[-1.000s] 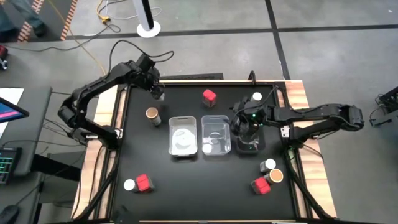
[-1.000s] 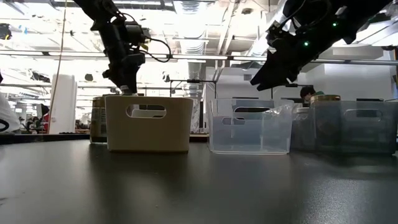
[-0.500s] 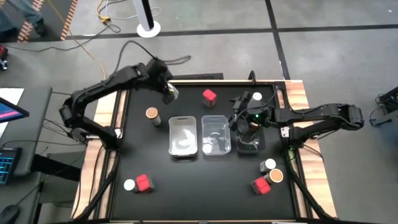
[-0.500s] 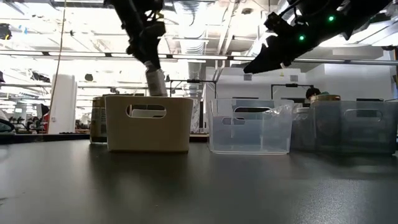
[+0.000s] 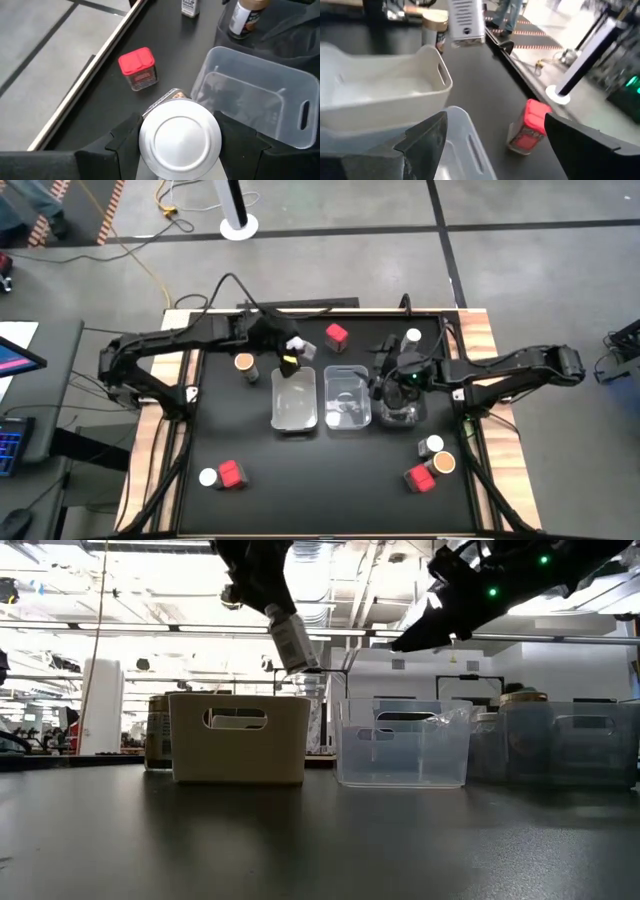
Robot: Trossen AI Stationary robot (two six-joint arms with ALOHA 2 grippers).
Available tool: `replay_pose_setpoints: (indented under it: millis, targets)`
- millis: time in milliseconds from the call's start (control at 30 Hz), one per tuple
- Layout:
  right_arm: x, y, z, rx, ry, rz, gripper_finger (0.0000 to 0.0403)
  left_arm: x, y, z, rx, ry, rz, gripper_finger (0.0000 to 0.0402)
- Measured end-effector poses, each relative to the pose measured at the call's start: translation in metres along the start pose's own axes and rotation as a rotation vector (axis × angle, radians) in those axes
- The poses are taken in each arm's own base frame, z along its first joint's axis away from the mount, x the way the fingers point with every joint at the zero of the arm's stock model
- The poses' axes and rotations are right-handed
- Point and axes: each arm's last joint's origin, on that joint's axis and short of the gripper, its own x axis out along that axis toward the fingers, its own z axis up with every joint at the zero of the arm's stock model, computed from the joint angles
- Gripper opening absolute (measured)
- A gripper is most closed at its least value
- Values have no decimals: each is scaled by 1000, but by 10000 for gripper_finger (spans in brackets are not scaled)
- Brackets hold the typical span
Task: Sort spices by type
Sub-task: Put the top left white seasoning bottle into the transparent bin
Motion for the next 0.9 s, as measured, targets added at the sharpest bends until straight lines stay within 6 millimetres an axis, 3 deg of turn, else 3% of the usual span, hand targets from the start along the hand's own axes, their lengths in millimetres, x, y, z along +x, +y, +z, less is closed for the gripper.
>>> replay_pose_setpoints:
  millis: [100, 367, 633, 767, 900]
  targets:
    - [0, 0, 1, 55, -10, 6, 363, -1, -7, -1, -21, -2, 18, 210]
    - [2, 15, 10, -95, -120, -40, 346, 7, -11, 2, -155, -37, 62, 210]
    - [47, 59, 7, -272, -64, -257, 338, 10, 0, 10, -371, -118, 80, 210]
    - [71, 78, 17, -308, -51, -453, 338, 11, 2, 11, -453, -134, 84, 210]
    - [88, 93, 37, -304, -97, -508, 338, 11, 2, 12, -514, -141, 83, 210]
